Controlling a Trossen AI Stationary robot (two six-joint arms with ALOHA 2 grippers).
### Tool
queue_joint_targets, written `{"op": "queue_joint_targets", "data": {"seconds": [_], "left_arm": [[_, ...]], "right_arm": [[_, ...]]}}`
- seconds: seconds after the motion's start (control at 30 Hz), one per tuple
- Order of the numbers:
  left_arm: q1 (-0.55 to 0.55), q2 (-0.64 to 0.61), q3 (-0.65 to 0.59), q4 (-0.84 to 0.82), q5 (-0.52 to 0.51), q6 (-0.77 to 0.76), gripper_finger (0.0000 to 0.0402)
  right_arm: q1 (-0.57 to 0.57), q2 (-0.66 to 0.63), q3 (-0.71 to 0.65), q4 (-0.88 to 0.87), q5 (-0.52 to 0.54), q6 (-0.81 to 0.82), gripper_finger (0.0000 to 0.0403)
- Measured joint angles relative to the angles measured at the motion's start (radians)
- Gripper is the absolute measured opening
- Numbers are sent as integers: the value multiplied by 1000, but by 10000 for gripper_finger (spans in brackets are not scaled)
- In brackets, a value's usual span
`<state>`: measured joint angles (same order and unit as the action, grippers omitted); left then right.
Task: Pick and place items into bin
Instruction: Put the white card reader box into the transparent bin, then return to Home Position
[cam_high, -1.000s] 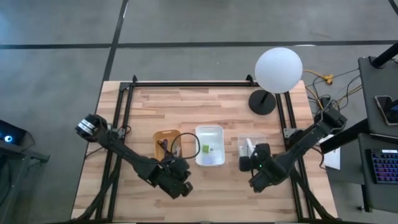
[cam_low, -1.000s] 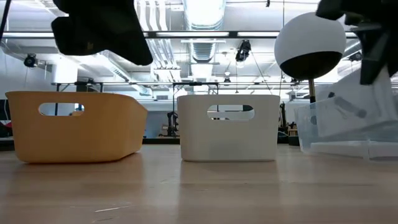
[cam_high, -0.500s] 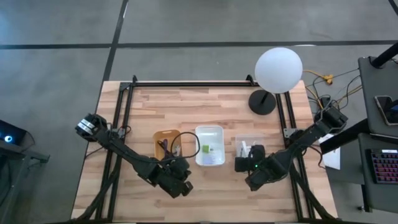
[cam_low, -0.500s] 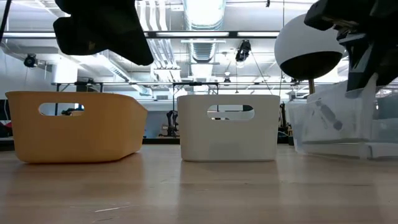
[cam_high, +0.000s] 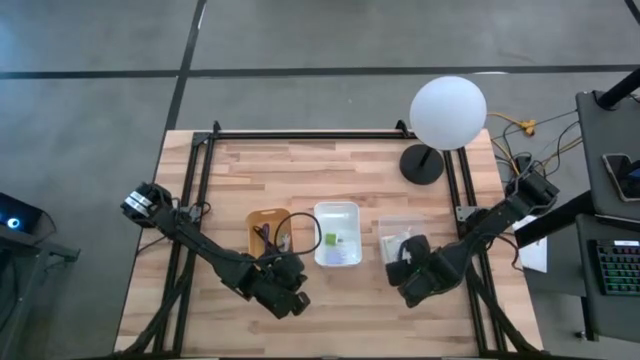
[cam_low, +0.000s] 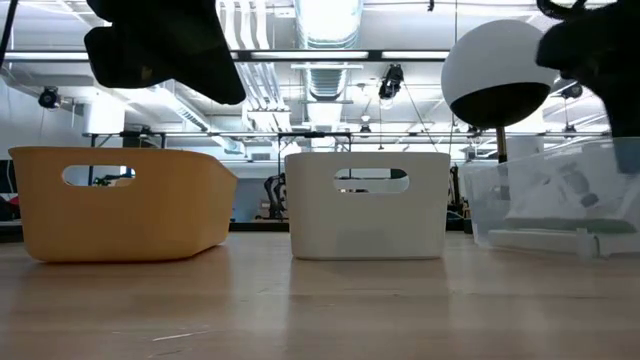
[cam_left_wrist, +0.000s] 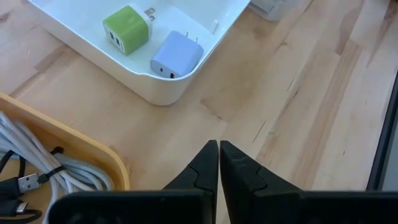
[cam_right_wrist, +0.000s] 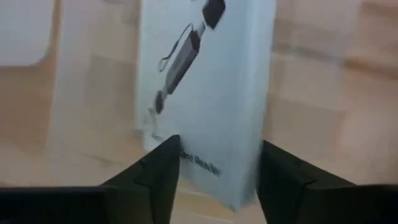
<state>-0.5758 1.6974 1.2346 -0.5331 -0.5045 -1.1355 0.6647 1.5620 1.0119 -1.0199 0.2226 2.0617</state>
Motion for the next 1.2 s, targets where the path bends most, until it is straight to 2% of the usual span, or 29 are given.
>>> {"op": "queue_joint_targets", "data": {"seconds": [0.13,0.23,0.37,0.5,0.57,0.7,0.77,0.83,0.9,0.97,1.07,1.2], "left_arm": [[0,0,0,0,0,0,0],[0,0,0,0,-1,0,0],[2,0,0,0,-2,23,0],[5,-4,0,7,-3,17,0],[10,-15,0,54,-2,46,0],[51,-61,0,207,15,239,0],[92,-71,-5,307,71,361,0],[152,-74,-8,428,220,468,0],[212,-70,-14,572,375,528,0],[266,-69,-17,670,500,579,0],[315,-105,-22,732,580,624,0],[328,-255,-65,756,588,698,0]], "right_arm": [[14,-2,64,-139,8,-49,188],[10,-2,103,-184,2,-155,194],[-14,-2,129,-237,-58,-286,195],[-15,-6,148,-273,19,-336,194],[-18,-30,156,-184,40,-435,189],[-52,-110,121,219,46,-736,170],[-84,-152,72,414,44,-842,159],[-129,-194,9,568,12,-918,149],[-177,-234,-55,662,-12,-960,140],[-215,-284,-109,680,-15,-979,131],[-238,-385,-174,685,-15,-984,121],[-192,-562,-256,654,19,-997,112]]}}
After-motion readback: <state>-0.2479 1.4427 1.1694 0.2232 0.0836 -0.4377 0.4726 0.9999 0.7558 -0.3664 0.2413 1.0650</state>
